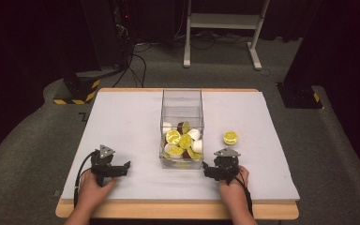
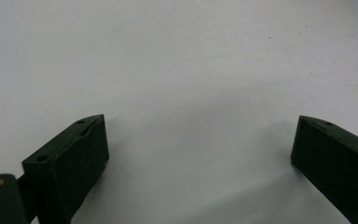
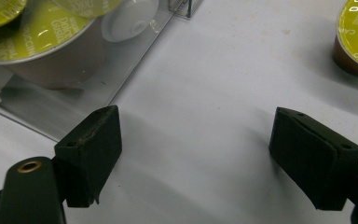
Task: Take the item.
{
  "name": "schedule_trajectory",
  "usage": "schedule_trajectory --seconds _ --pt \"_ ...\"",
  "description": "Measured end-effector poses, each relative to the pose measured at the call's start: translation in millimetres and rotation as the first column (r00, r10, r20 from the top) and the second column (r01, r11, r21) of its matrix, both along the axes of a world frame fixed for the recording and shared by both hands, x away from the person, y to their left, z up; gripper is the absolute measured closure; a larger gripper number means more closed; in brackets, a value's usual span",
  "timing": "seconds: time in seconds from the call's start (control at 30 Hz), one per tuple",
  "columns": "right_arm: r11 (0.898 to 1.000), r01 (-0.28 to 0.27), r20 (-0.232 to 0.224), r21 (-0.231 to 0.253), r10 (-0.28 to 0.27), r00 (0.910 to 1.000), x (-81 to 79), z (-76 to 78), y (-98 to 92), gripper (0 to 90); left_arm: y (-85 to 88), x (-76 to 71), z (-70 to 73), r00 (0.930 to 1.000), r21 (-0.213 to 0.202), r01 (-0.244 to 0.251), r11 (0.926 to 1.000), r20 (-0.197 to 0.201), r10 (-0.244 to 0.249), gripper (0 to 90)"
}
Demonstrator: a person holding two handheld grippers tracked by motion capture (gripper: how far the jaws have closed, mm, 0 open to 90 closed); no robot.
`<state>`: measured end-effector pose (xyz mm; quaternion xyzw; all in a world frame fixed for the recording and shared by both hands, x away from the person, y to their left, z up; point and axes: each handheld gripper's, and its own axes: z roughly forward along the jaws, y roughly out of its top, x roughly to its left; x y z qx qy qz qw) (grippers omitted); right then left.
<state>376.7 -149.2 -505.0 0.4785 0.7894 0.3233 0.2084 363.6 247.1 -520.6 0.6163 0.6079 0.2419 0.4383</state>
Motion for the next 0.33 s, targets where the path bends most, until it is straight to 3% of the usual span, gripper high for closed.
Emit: schedule_trajectory --seconds 0.1,0.33 --pt "1.000 -0.028 -0.022 0.010 0.028 0.9994 2.4 -0.4 -0.3 9.7 0.0 -0.1 0.0 1.0000 0.003 0.000 1.0000 0.001 0.000 4.4" --pt "1.000 -0.027 -0.020 -0.005 0.027 0.9994 2.3 -0.5 1.0 9.4 0.1 -0.3 0.1 1.0000 0.004 0.001 1.0000 0.000 -0.001 4.4"
